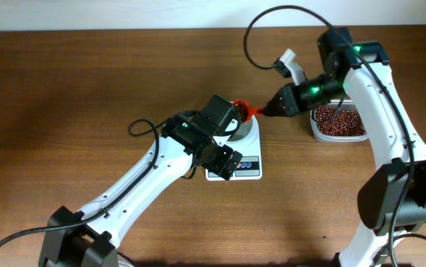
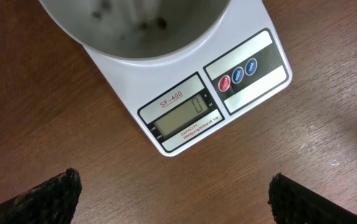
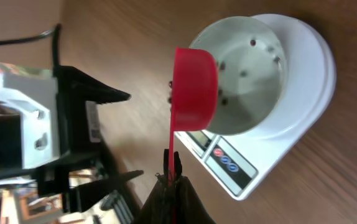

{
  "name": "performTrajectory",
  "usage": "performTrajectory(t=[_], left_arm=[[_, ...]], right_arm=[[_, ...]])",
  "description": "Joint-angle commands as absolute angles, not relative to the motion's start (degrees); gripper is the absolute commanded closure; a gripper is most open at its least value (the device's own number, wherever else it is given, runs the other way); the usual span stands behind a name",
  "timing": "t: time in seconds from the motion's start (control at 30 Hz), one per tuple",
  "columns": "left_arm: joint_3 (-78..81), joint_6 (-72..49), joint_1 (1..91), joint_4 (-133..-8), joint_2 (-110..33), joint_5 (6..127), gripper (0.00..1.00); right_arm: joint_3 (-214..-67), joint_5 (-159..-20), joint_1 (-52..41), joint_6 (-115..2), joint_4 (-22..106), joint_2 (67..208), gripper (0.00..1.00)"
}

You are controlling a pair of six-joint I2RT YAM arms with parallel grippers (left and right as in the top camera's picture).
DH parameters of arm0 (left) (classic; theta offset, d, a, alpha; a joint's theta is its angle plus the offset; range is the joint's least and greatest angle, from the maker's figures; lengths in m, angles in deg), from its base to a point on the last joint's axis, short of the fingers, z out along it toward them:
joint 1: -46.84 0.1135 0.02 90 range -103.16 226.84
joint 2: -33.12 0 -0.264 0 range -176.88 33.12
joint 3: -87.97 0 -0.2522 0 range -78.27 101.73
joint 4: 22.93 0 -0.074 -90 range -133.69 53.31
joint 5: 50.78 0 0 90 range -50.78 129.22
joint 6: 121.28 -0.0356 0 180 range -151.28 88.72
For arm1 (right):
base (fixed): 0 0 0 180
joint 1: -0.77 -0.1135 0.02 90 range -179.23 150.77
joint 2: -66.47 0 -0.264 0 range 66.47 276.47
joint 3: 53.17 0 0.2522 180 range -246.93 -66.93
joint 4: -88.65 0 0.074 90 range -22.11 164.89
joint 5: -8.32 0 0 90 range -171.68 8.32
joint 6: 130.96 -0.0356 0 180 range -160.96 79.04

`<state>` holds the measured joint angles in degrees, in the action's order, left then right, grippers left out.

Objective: Scoop item into bowl and weigh 50g on scale
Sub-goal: 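Carry the filled scoop over the grey bowl with the right gripper, then tilt the scoop to pour beans into the bowl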

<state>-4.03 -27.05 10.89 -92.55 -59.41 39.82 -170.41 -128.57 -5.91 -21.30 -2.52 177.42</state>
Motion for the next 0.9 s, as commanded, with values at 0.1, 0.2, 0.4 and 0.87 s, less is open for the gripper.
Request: performTrajectory(t=[0.1, 0.2, 0.4, 0.87], left_arm=[[-4.4, -27.7, 10.6, -92.4, -59.9, 39.4, 0.01], [-4.4, -27.7, 10.6, -92.4, -59.9, 39.4, 0.01], [-4.4, -27.7, 10.6, -92.4, -59.9, 39.4, 0.01], [-4.4, -27.7, 10.6, -92.4, -59.9, 39.4, 0.01]], right_arm=[[-173.0, -121.9, -7.2, -22.4, -2.1, 177.4, 0.96], [-173.0, -119.5, -7.2, -22.4, -1.8, 177.3, 0.96], [-175.6, -118.3, -8.0, -18.7, -1.1, 177.3, 0.96], [-182.0, -98.4, -19.2, -10.7, -2.5, 177.3, 0.96]])
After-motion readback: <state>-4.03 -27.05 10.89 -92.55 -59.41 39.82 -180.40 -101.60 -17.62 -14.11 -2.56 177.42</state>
